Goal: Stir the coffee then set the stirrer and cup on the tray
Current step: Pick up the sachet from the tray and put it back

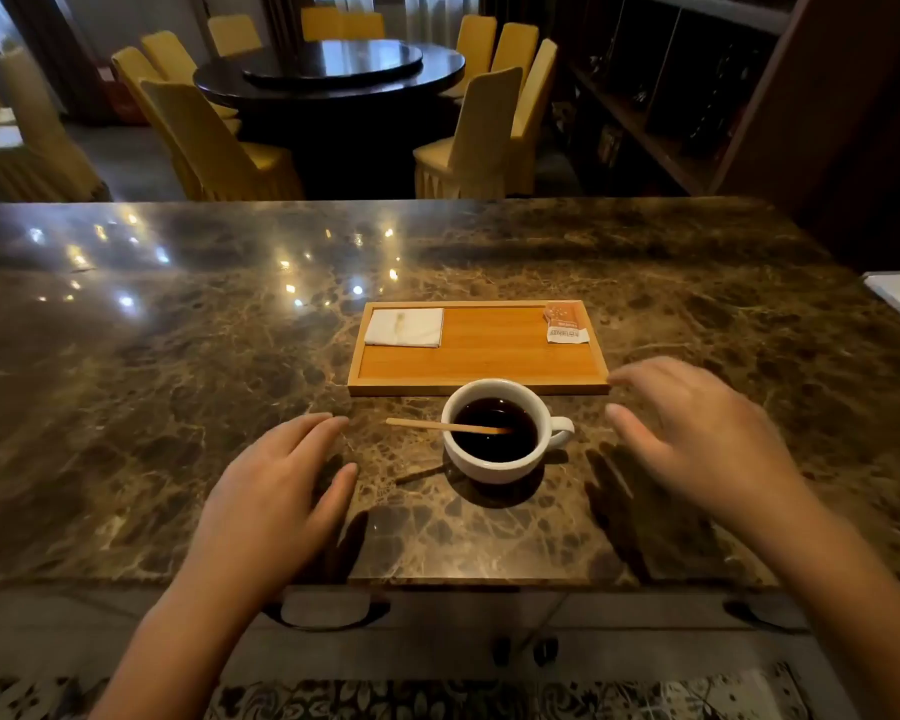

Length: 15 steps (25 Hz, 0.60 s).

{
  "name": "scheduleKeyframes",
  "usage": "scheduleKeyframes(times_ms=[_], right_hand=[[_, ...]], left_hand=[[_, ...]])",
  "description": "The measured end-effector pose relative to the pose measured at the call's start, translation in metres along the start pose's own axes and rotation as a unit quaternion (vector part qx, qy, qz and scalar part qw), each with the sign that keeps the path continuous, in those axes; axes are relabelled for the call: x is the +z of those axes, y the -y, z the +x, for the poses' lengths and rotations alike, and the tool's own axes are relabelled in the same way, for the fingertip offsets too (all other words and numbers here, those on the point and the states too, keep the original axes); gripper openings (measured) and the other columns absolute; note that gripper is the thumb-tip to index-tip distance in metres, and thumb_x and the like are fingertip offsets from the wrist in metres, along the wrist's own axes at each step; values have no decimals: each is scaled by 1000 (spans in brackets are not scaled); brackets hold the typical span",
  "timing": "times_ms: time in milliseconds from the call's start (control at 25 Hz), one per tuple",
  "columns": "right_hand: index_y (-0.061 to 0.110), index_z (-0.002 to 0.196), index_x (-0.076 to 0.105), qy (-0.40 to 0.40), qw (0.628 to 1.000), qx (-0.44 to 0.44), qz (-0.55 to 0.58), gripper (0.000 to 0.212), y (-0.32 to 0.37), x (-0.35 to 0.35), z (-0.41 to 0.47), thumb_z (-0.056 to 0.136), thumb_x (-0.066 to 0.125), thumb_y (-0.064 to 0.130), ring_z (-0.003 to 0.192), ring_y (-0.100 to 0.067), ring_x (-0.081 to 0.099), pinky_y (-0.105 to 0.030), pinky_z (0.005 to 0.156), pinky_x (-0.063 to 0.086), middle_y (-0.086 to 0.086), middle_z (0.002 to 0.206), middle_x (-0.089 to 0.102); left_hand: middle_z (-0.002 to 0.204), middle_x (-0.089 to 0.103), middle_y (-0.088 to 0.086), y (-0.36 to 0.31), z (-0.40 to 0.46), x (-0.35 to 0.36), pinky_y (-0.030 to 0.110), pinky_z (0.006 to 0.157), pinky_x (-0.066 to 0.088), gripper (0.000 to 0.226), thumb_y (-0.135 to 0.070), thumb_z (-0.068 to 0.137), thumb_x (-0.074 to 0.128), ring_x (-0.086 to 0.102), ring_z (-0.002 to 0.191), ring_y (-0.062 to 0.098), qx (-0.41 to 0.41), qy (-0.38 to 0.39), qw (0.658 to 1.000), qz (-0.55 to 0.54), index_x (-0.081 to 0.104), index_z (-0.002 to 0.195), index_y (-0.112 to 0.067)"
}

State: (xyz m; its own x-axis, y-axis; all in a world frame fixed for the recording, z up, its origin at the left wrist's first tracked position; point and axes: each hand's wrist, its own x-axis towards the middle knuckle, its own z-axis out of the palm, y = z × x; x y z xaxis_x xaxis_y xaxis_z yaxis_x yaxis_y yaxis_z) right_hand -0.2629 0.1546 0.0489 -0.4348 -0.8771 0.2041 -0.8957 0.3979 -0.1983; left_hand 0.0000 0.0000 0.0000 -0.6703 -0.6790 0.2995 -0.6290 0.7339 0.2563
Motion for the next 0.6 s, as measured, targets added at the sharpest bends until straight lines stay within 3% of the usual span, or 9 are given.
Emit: scheduleKeyframes(times_ms=[120, 280, 440, 600], right_hand=[[21, 126, 49, -43, 999, 28, 13, 37, -13, 20, 37, 90, 51, 32, 119, -20, 49, -39, 88, 47, -1, 130, 55], [16, 132, 44, 2, 997, 41, 68, 42, -29, 62, 80, 92, 51, 27, 128, -22, 41, -40, 101, 38, -5, 139, 49], [17, 135, 41, 23, 998, 29, 55, 45, -37, 87, 102, 93, 50, 27, 132, -22, 37, -43, 106, 33, -4, 143, 45], [15, 125, 53, -9, 999, 15, 36, 34, -39, 97, 104, 92, 51, 25, 126, -22, 44, -46, 103, 35, -5, 134, 54]], left_hand=[[137, 45, 14, 5, 14, 27, 45, 96, 39, 64, -52, 79, 31, 44, 122, 28, -21, 15, 1000, 2, 41, 132, -17], [151, 20, 6, 16, 15, 66, 48, 110, 11, 70, -61, 78, 25, 10, 137, 18, -61, 50, 997, -18, 22, 140, -29], [149, 25, 6, 19, 15, 72, 47, 111, 9, 69, -62, 78, 24, 12, 137, 17, -71, 40, 997, -9, 27, 138, -27], [149, 24, 5, 19, 15, 73, 45, 111, 8, 69, -62, 79, 24, 12, 137, 16, -73, 36, 997, -12, 28, 138, -27]])
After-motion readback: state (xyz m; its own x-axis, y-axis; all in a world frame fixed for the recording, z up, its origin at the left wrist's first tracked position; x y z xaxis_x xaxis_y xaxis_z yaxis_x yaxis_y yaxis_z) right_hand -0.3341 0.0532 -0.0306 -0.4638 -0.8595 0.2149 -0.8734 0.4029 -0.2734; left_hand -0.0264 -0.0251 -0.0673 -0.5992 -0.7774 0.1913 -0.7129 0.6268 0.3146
